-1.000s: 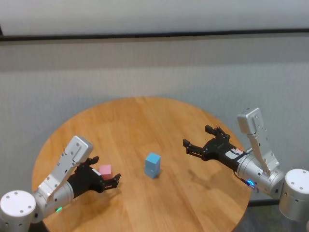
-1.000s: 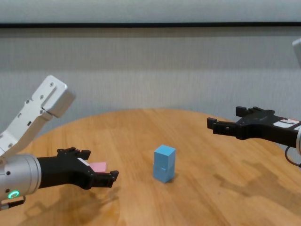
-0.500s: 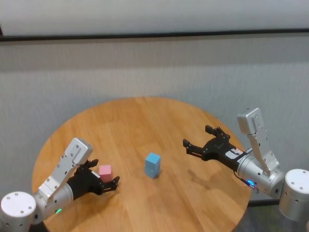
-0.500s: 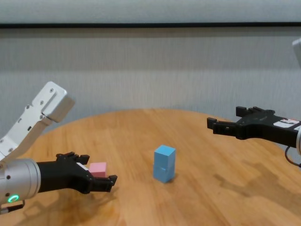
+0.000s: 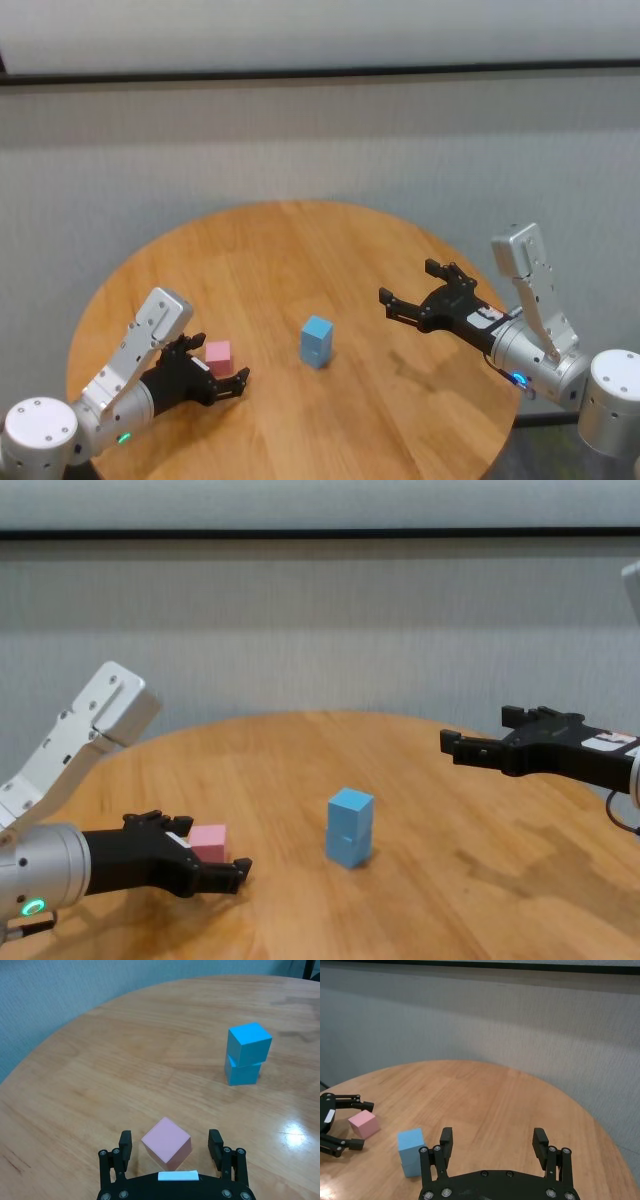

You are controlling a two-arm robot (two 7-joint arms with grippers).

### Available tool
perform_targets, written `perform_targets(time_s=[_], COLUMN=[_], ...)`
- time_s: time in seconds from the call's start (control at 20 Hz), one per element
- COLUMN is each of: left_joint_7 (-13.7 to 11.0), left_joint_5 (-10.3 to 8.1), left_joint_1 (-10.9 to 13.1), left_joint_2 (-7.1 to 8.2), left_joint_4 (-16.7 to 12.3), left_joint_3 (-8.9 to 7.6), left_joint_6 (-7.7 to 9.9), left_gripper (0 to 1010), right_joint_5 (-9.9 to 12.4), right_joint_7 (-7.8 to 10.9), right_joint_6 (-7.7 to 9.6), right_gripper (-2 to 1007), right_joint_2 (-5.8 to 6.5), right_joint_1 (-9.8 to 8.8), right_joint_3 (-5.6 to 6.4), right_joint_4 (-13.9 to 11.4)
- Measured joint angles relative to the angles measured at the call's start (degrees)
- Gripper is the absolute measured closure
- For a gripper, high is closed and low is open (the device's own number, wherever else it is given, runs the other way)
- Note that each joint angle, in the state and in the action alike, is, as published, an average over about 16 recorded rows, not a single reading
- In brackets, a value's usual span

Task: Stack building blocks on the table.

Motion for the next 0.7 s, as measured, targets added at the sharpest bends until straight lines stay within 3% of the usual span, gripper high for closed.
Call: perform_targets(time_s=[0.4,0.7], left_joint_7=[-0.5,-0.8], left_joint_5=[-0.26,-0.33], left_joint_1=[-0.7,-1.1], left_joint_2=[-0.41,-0.55], left_joint_4=[1.7,2.5], left_joint_3=[0.1,0.26], left_joint_6=[-0.53,-1.0], left_gripper=[29,120], right_joint_5=[0.0,0.0], right_joint_7=[0.0,0.0], right_joint_6=[0.0,0.0], right_gripper=[0,0], right_joint_2=[0.0,0.0], right_joint_1=[0.0,0.0], right_joint_3=[0.0,0.0], right_joint_4=[0.0,0.0])
